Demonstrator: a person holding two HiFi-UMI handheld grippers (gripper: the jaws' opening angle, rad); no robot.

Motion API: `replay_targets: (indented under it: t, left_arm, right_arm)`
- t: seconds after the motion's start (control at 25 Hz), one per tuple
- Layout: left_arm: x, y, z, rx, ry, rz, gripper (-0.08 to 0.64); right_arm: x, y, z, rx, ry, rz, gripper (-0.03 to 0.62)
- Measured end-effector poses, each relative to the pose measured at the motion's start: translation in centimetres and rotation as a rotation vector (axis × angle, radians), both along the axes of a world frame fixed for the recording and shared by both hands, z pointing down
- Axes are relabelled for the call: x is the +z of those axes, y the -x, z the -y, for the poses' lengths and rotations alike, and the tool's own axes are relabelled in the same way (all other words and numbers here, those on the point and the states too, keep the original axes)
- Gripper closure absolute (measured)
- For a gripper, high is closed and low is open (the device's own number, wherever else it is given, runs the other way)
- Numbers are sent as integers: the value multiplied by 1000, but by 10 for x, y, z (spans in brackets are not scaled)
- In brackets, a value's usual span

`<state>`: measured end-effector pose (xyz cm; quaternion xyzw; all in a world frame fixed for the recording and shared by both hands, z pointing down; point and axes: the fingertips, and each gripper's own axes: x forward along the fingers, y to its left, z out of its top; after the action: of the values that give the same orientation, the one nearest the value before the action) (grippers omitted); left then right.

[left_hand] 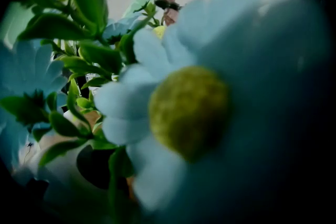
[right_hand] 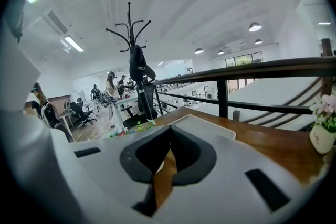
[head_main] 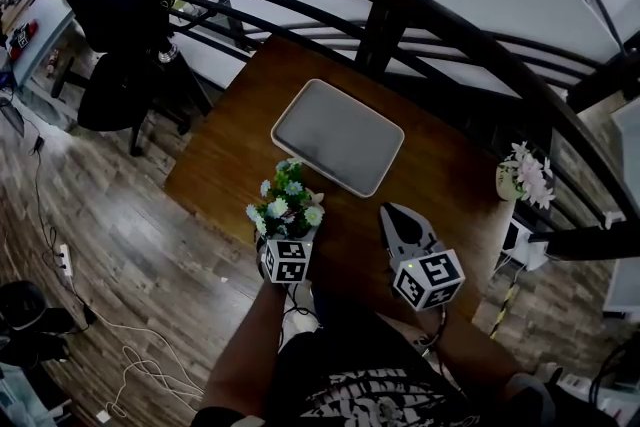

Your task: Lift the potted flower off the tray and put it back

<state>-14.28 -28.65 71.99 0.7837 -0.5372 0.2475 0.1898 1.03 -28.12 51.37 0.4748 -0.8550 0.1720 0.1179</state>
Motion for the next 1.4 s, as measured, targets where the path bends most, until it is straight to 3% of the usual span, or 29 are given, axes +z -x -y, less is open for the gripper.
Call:
replay_targets:
  t: [0.48, 0.64, 0.76, 0.8, 0.92, 1.04, 1.2, 1.4]
  left_arm:
    - [-14, 24, -40, -48, 26, -22, 74]
    - [-25, 34, -63, -100, 1, -89, 75]
    - [-59, 35, -81, -89, -43, -119, 85]
    - [-70, 38, -87, -86, -58, -120, 123]
    - [-99, 53, -105, -125, -106, -135, 404]
    - [-124, 50, -128, -170, -146, -152, 526]
    - [-155, 55, -136, -207, -215, -146, 551]
    - [-169, 65, -160, -223, -229, -167, 551]
  right_arm:
    - [-24, 23, -17, -45, -29, -1, 594]
    - [-26, 25, -30, -50, -33, -5, 594]
    - [-23, 24, -46, -52, -31, -13, 594]
    - [-22, 27, -52, -55, -32, -18, 594]
    - [-20, 35, -70, -59, -26, -31, 594]
    - [-16, 24, -99, -65, -15, -37, 594]
    - [-21, 25, -116, -84, -38, -31, 594]
    - [-19, 43, -137, -111, -19, -39, 594]
